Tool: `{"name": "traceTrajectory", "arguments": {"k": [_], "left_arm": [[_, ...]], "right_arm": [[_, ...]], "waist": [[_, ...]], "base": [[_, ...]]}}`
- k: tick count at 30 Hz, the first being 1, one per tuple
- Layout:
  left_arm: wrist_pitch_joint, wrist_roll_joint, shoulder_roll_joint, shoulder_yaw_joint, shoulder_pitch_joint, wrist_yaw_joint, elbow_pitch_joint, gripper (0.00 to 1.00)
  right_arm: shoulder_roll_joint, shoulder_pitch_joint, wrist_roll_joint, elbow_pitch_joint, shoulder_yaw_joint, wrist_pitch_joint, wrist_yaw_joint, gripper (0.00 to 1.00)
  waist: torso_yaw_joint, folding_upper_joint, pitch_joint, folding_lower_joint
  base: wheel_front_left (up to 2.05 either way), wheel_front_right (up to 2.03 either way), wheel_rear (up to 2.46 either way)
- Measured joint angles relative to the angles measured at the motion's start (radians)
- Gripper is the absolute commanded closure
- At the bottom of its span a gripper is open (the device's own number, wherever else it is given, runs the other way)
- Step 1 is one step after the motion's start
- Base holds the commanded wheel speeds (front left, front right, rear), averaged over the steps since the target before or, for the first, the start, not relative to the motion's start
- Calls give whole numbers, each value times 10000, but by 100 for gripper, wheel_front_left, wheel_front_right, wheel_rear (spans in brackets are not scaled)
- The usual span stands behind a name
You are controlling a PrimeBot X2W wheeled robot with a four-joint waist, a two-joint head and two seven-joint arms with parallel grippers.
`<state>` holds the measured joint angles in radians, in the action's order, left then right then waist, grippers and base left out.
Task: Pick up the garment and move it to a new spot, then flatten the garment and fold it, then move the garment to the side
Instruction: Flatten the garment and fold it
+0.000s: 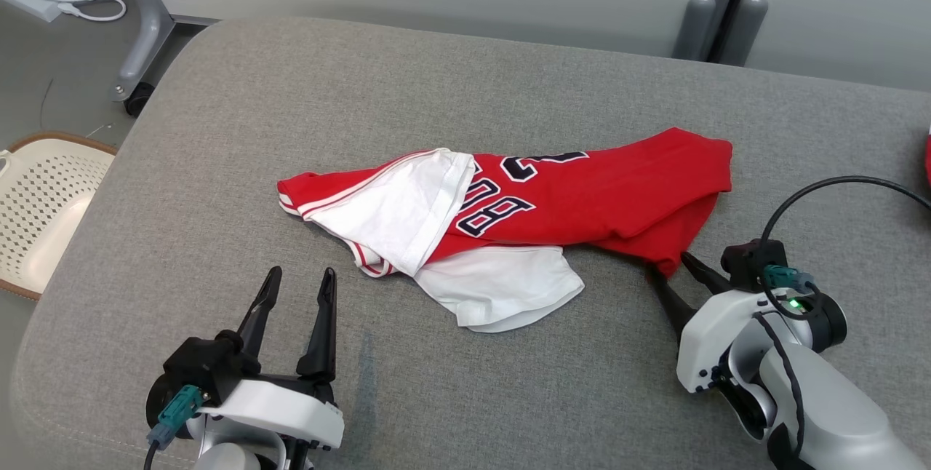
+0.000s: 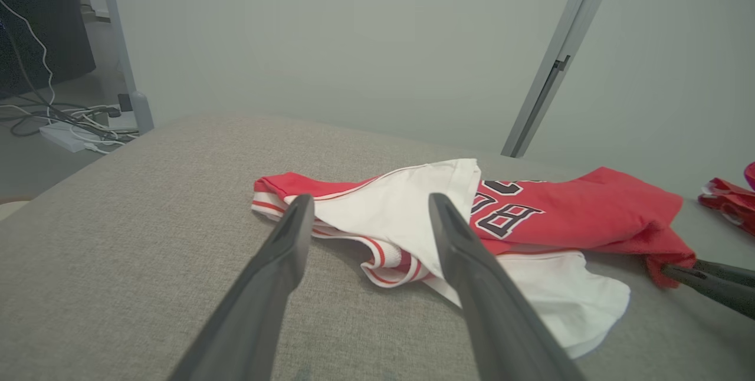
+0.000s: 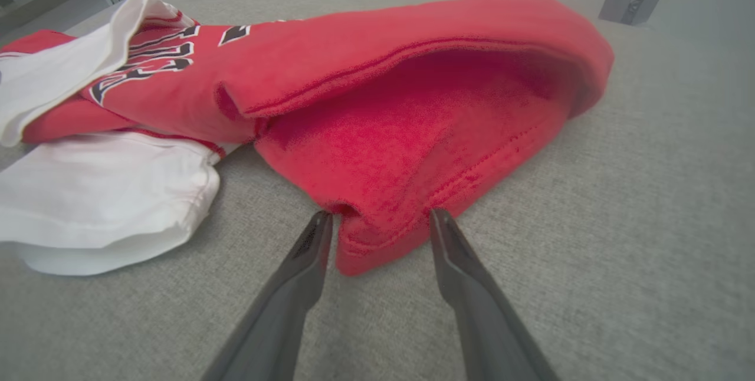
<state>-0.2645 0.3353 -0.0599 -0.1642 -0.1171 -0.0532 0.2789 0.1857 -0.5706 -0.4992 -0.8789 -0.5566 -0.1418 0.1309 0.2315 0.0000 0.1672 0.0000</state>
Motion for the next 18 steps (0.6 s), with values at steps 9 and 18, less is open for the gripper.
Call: {"name": "traceTrajectory", "arguments": {"k": [9,18], "left_arm": [[0,2,35,142,53,-46,29,0],[0,-12,23,236,165,-84,98,0]], "right_arm": [[-140,-196,54,-602,-221,-504,-2,100],[564,-81,-111,-255,-508,-654,0,100]], "waist": [[-157,0,-155,0],[-797,0,-487,0]], "base": [[0,0,0],[0,0,0]]}}
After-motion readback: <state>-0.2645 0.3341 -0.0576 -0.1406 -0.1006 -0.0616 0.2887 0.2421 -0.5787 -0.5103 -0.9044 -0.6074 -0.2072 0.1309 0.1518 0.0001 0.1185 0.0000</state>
